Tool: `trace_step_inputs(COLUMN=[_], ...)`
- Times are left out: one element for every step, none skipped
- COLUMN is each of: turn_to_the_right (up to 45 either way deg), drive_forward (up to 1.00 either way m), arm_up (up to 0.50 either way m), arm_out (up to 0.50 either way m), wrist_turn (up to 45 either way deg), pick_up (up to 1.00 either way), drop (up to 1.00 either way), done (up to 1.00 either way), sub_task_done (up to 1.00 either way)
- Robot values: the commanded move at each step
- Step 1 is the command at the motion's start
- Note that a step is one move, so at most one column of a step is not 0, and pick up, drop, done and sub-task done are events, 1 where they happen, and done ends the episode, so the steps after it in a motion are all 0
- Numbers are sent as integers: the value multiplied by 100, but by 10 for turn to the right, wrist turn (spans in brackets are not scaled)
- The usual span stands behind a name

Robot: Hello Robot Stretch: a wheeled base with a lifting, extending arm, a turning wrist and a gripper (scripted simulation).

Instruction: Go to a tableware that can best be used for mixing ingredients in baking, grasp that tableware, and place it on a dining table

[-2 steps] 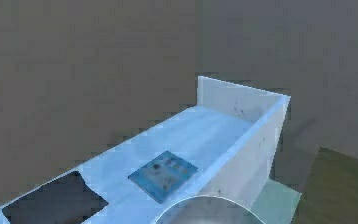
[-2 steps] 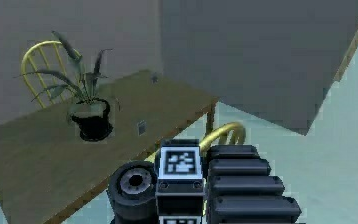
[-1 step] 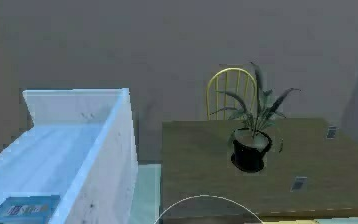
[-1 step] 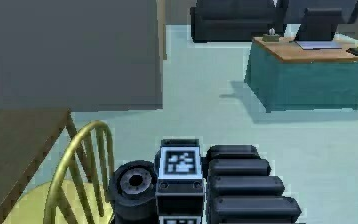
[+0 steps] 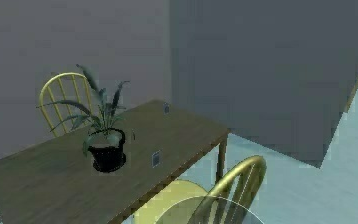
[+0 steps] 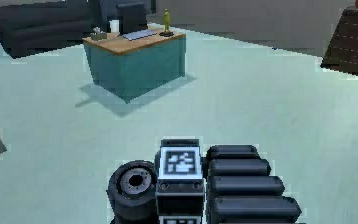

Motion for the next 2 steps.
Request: trace_step_inputs(turn_to_the_right=[210, -450], drive_forward=[0, 0], arm_up=[0, 0], arm_out=[0, 0], wrist_turn=[0, 0], pick_up=[0, 0], drop=[0, 0], done=[0, 0], sub_task_done=[0, 0])
